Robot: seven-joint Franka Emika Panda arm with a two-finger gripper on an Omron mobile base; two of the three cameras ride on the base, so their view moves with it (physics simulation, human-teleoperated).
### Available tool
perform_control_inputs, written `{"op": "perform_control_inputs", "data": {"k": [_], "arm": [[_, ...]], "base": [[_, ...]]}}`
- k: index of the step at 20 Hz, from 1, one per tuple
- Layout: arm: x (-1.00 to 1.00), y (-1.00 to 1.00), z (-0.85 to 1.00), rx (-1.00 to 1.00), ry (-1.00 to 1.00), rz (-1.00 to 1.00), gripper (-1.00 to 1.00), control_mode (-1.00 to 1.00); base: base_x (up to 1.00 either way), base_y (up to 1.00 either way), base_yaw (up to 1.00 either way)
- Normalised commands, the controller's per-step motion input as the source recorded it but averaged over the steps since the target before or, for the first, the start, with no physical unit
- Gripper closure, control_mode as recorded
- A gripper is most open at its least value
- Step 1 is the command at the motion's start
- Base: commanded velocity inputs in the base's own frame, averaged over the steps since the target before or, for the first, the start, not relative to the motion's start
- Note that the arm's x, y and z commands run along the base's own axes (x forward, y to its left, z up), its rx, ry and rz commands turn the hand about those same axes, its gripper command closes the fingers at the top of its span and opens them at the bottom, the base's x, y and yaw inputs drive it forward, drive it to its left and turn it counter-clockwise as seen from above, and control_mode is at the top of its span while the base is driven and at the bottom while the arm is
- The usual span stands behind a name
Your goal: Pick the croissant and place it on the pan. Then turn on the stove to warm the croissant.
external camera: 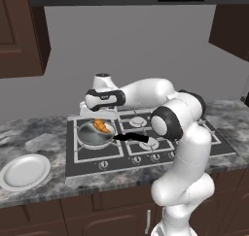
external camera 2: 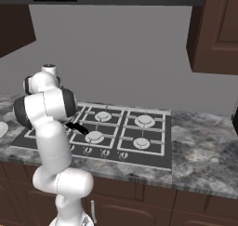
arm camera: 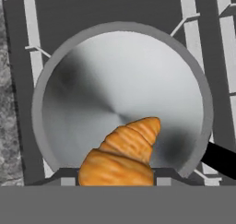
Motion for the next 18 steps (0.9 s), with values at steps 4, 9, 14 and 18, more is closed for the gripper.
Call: {"op": "perform_control_inputs", "data": {"k": [4, 9, 14, 18], "arm": [[0.33, 0.0, -0.23, 0.0, 0.05, -0.03, 1.0, -1.0], [0.35, 0.01, -0.28, 0.0, 0.05, -0.03, 1.0, -1.0], [0.36, 0.15, -0.3, 0.0, 0.05, -0.04, 1.0, -1.0], [0.19, 0.13, -0.28, 0.0, 0.04, -0.04, 1.0, -1.0]], "base": [[0.0, 0.0, 0.0], [0.0, 0.0, 0.0], [0.0, 0.0, 0.0], [0.0, 0.0, 0.0]]}}
